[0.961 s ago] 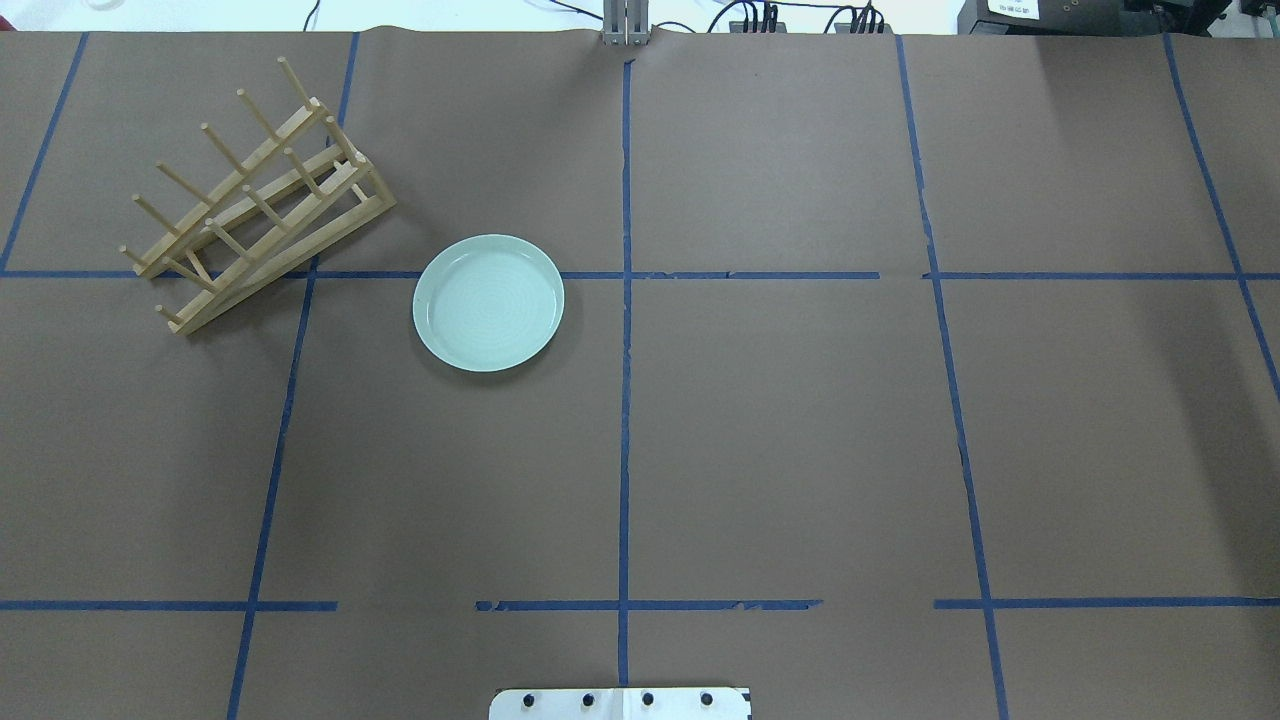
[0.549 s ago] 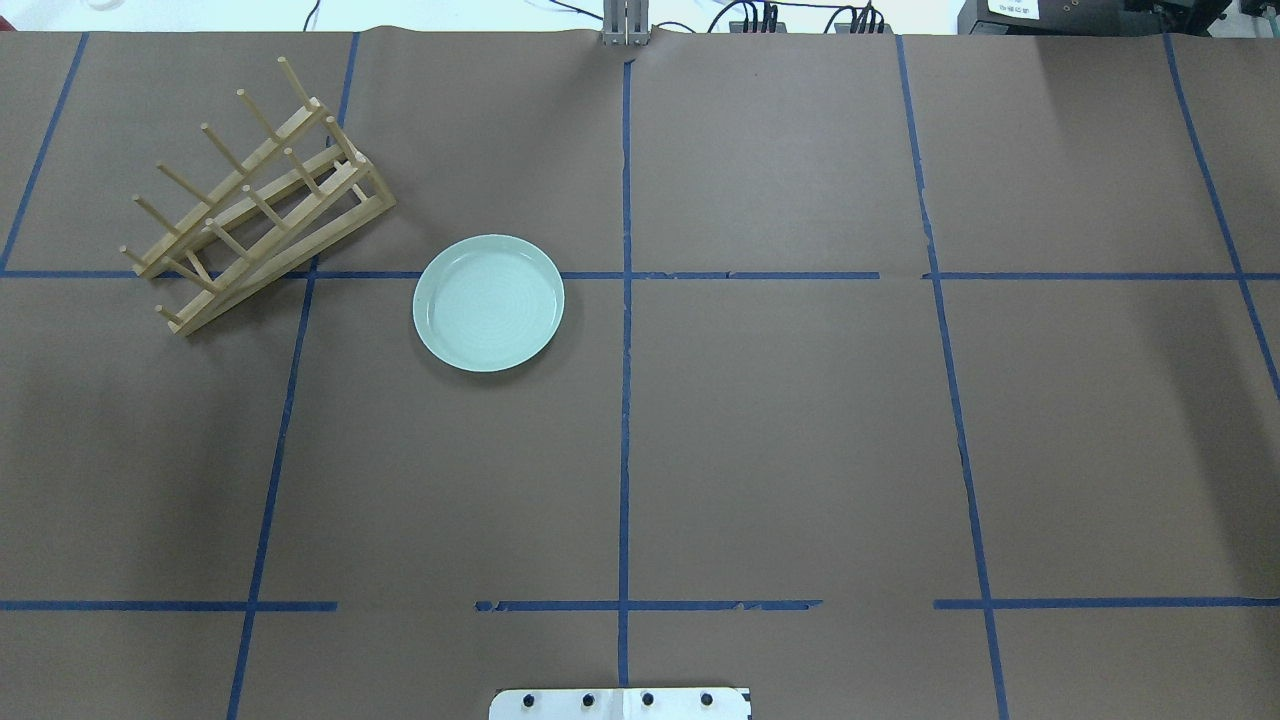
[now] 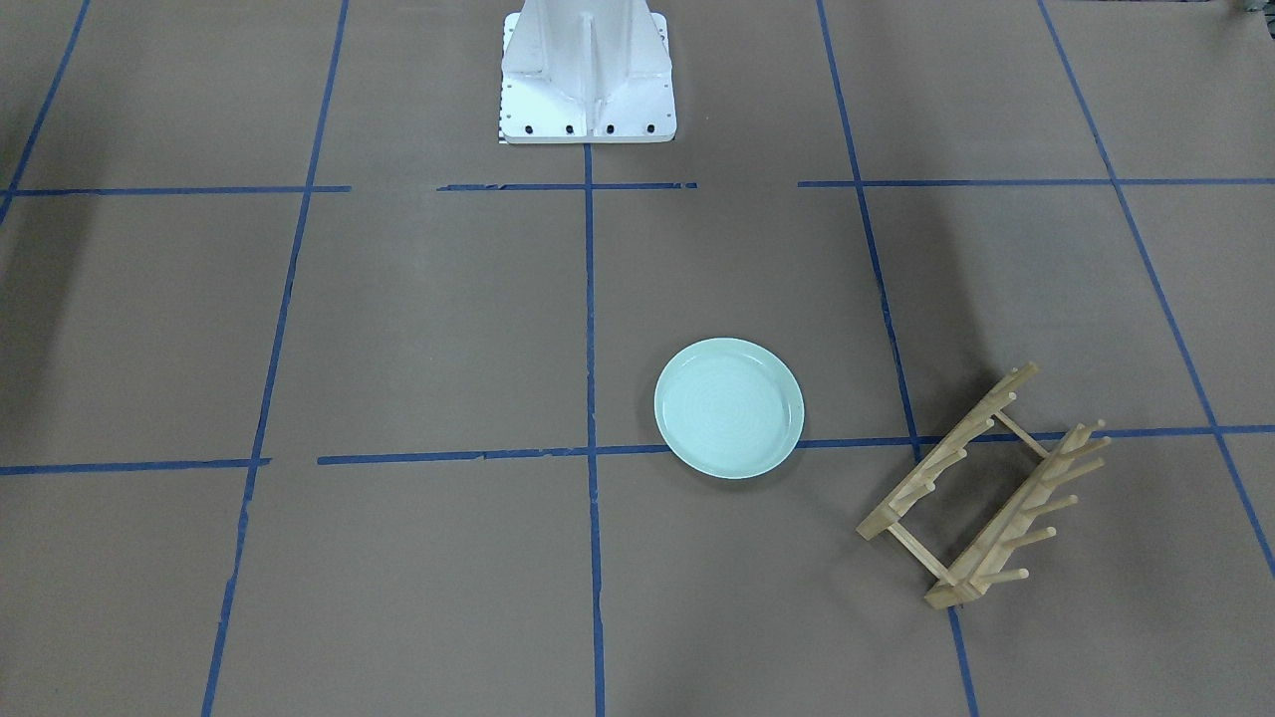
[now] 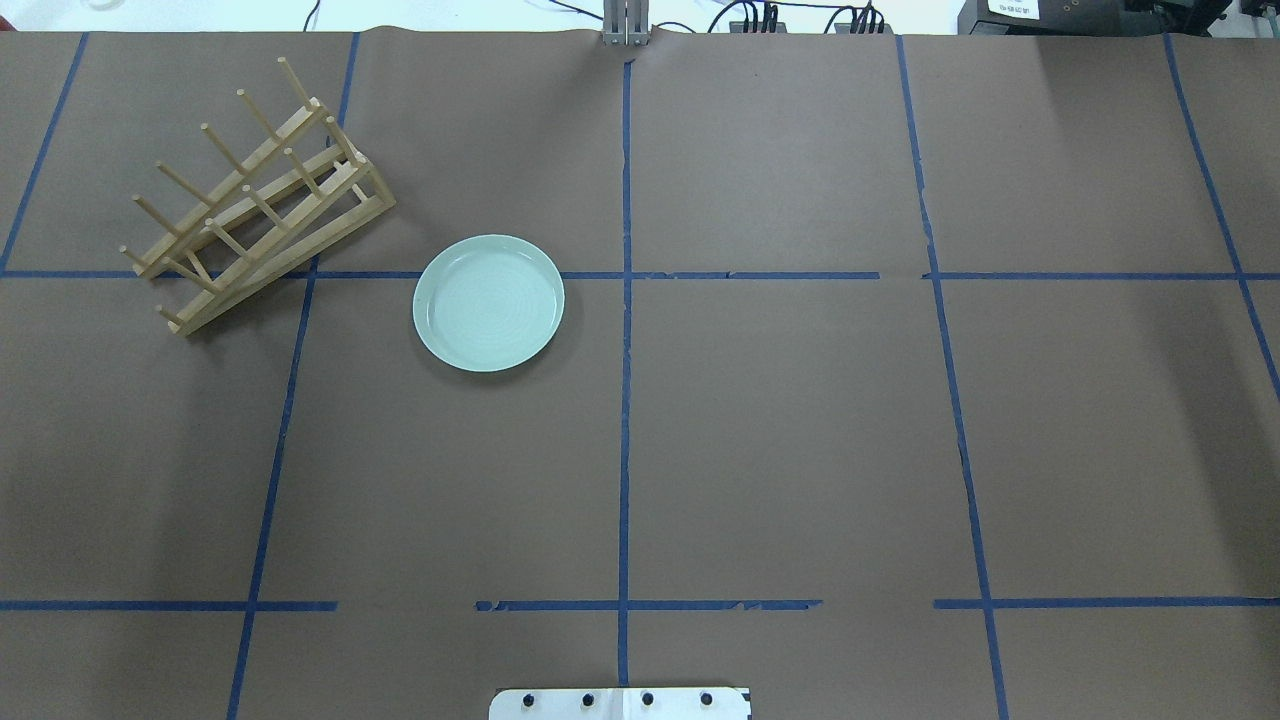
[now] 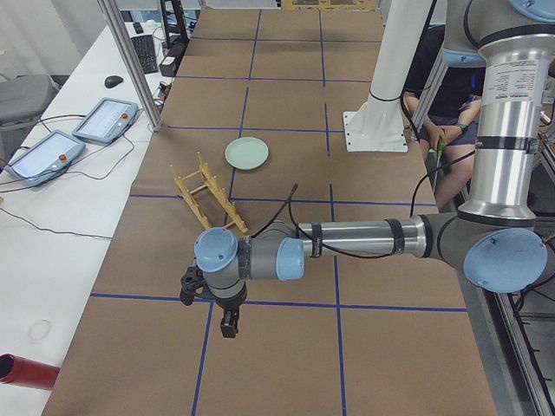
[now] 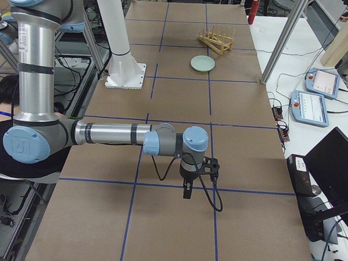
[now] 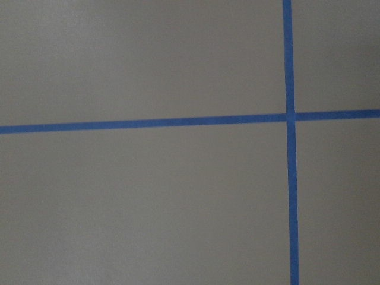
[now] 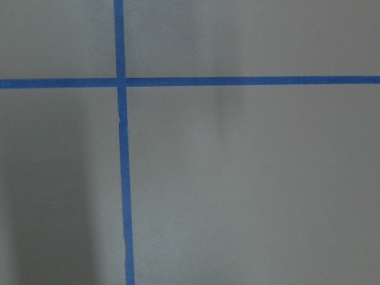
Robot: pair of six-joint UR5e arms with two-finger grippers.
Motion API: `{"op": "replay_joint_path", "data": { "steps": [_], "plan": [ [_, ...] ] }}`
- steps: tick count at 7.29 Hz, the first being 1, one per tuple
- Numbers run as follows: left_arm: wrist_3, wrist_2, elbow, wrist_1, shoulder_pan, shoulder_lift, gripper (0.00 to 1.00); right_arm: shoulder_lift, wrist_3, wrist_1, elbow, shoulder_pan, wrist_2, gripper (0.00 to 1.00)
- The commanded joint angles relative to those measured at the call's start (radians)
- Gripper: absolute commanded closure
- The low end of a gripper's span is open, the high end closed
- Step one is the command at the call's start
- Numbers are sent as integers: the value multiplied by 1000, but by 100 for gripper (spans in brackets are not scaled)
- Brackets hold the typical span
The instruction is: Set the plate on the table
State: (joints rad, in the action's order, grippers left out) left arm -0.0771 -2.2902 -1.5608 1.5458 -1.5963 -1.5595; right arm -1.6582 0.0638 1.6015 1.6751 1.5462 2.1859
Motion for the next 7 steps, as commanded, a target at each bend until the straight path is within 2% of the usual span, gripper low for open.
{"op": "replay_joint_path", "data": {
  "steps": [1,3,7],
  "plan": [
    [0,-3,-160,-186,-1,35,0,0,-1,0,0,0,0,0],
    [-12,-43,-159,-179,-1,35,0,0,-1,0,0,0,0,0],
    [-16,-44,-140,-128,2,19,0,0,-1,0,0,0,0,0]
  ]
}}
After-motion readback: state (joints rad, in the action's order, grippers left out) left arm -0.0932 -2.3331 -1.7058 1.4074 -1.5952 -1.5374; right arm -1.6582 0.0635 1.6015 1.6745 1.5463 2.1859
